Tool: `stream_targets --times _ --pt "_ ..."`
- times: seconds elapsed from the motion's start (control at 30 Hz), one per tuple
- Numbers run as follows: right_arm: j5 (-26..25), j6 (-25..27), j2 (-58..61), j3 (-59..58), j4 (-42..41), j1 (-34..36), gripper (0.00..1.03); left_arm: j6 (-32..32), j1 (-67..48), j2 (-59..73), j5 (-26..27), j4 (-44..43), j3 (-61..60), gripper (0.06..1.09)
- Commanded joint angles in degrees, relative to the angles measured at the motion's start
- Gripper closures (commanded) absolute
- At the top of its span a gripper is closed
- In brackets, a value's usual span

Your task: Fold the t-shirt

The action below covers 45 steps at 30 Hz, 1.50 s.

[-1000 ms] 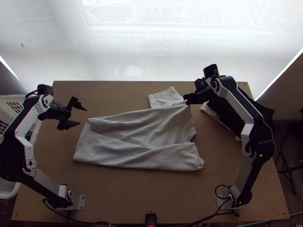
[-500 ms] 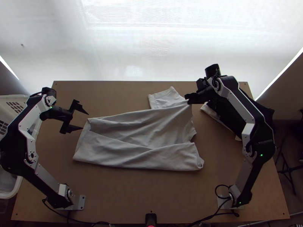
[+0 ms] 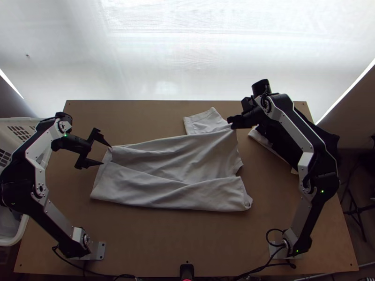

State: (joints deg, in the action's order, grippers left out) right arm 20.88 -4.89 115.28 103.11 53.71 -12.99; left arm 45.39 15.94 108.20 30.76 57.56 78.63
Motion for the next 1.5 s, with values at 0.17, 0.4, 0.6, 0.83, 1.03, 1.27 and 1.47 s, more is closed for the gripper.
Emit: stream_targets --times 0.17,0.4,0.6,0.83,1.03,1.27,1.47 --pt "-0.1 0.2 -0.2 -0.5 0.1 0.5 1.00 -1.5 -0.3 5.2 0.2 -3.9 1.6 0.11" --pt "-0.2 0.2 -0.1 -0.6 0.0 0.4 1.00 -1.4 0.2 5.4 0.6 -3.9 2.3 0.20" --pt "-0.2 0.2 0.0 -0.7 0.0 -0.3 1.00 -2.9 0.1 4.4 2.5 -3.6 2.4 0.20" --pt "-0.4 0.2 -0.1 -0.8 0.0 0.0 1.00 -3.1 0.3 2.5 4.1 -1.4 3.3 0.20" --pt "-0.4 0.2 -0.1 -1.2 0.0 0.2 1.00 -3.2 0.6 1.7 5.0 -0.6 4.6 0.20" --pt "-0.7 0.2 -0.2 -0.9 0.0 -0.3 1.00 -3.5 -1.4 4.4 4.7 -0.8 5.0 0.20" --pt "-0.7 0.3 -0.2 -1.2 0.0 0.2 1.00 -2.8 -1.9 6.6 4.7 -0.8 5.7 0.20"
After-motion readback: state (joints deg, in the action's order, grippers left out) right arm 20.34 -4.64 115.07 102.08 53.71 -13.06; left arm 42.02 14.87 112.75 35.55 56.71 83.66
